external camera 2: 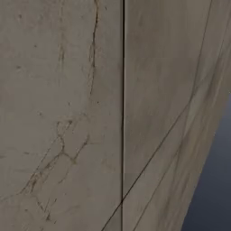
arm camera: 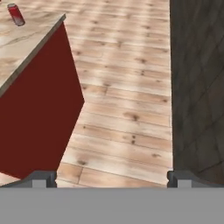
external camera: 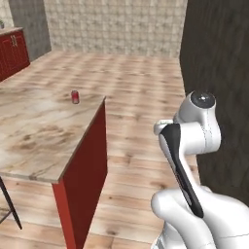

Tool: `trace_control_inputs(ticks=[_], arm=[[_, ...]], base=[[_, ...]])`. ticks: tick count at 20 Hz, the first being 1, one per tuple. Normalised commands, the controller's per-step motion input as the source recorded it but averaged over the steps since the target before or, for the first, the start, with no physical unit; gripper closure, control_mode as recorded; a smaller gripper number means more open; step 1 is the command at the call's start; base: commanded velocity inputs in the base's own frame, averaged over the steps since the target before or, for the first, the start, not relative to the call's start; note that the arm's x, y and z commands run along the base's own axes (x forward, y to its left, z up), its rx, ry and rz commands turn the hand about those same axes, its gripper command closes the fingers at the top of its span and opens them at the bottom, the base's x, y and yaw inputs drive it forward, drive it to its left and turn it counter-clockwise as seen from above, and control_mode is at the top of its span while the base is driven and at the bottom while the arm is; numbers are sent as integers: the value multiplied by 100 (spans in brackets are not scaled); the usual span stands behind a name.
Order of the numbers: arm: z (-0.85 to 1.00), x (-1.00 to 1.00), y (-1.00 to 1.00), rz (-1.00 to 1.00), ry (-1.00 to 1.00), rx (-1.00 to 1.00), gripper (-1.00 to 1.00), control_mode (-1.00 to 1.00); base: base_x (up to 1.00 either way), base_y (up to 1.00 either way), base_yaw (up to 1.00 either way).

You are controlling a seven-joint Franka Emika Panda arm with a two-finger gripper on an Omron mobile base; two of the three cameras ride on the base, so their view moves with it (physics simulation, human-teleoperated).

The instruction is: Four empty soda cans are scattered around the kitchen. Gather all the cans and cluster them next to the stove for recycling.

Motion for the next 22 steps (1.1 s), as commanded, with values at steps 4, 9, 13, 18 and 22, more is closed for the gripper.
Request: trace_control_inputs(ticks=[4,9,13,18,22], arm=[[0,0,0,0,0,0,-100,100],[0,0,0,0,0,0,-100,100],[0,0,0,0,0,0,-100,100],[0,0,0,0,0,0,-100,100],[0,0,0,0,0,0,-100,100]], base=[[28,-9,39],[22,-16,40],[23,-33,35],[45,-64,19],[54,-78,13]])
